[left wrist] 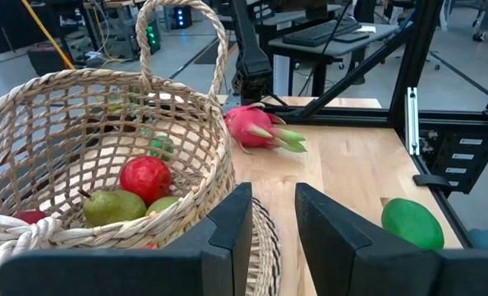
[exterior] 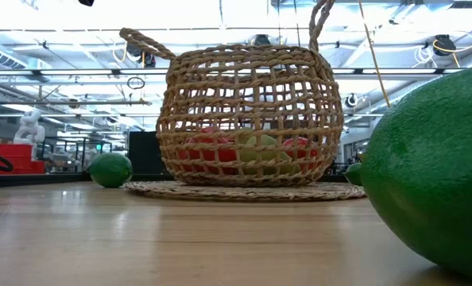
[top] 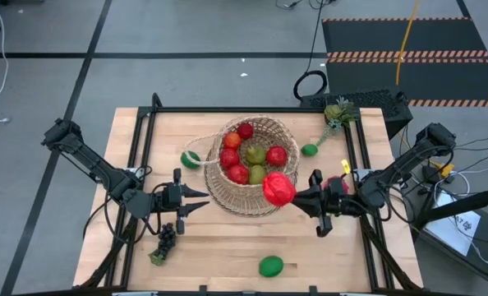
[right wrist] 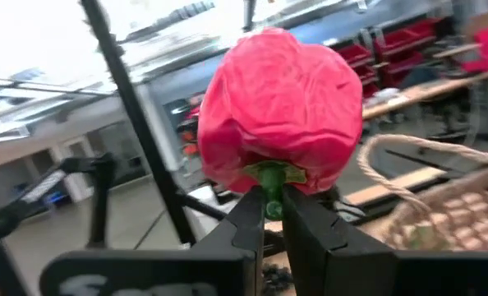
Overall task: Build produce basket
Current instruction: Put the red bell pepper into the basket, then put the dragon fruit into the basket
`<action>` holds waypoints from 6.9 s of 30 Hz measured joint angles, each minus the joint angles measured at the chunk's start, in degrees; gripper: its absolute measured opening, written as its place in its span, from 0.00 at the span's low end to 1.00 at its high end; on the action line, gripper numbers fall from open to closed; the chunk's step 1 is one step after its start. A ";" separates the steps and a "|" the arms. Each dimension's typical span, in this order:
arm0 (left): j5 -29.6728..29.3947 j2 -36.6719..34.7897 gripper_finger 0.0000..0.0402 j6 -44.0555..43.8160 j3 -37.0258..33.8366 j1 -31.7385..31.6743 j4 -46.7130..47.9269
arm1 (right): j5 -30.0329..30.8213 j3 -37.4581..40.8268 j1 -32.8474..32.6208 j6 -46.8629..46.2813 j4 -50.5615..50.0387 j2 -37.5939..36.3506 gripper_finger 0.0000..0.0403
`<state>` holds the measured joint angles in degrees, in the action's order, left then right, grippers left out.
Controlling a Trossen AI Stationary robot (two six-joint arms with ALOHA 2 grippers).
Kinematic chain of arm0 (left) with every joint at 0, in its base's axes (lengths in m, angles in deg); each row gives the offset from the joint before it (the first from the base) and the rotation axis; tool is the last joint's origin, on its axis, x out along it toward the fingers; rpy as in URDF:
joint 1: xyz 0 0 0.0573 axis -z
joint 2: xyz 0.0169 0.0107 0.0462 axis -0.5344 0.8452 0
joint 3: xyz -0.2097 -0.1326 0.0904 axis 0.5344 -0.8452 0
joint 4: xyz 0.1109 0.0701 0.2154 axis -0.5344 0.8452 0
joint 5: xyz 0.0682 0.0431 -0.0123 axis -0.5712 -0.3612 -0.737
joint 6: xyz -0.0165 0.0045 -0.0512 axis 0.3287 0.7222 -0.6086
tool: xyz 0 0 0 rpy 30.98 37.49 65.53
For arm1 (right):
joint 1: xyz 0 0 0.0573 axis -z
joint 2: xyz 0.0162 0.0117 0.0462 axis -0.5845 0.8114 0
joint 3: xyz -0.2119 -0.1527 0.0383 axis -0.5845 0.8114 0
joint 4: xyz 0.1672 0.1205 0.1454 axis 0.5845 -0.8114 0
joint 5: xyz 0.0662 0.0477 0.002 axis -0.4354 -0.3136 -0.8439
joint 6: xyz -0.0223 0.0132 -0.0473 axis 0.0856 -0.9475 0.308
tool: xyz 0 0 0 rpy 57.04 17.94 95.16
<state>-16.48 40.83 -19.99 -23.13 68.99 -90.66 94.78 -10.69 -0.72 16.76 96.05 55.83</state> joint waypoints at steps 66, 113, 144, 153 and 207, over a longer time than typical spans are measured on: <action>-0.08 0.00 0.24 1.87 0.00 -0.02 -0.01 | -21.61 -65.13 44.65 -4.50 -110.91 37.71 0.07; -0.06 0.00 0.24 1.64 0.00 -0.02 0.02 | -0.24 -56.34 3.13 -27.44 -108.79 16.78 0.52; 1.14 0.02 0.24 1.25 0.00 1.07 -1.30 | 6.76 -12.85 -9.92 -30.58 -59.42 16.35 0.52; 1.25 0.02 0.24 3.36 1.31 3.97 -1.40 | -2.77 -10.34 -9.92 -26.99 -57.93 16.35 0.52; 1.25 6.40 0.24 10.49 2.67 5.29 -8.07 | -19.96 -10.38 -14.25 -8.94 -98.55 14.77 0.52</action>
<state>-15.22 47.23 -9.49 -20.46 74.28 -98.72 74.81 -21.07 -14.97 7.82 -2.51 70.61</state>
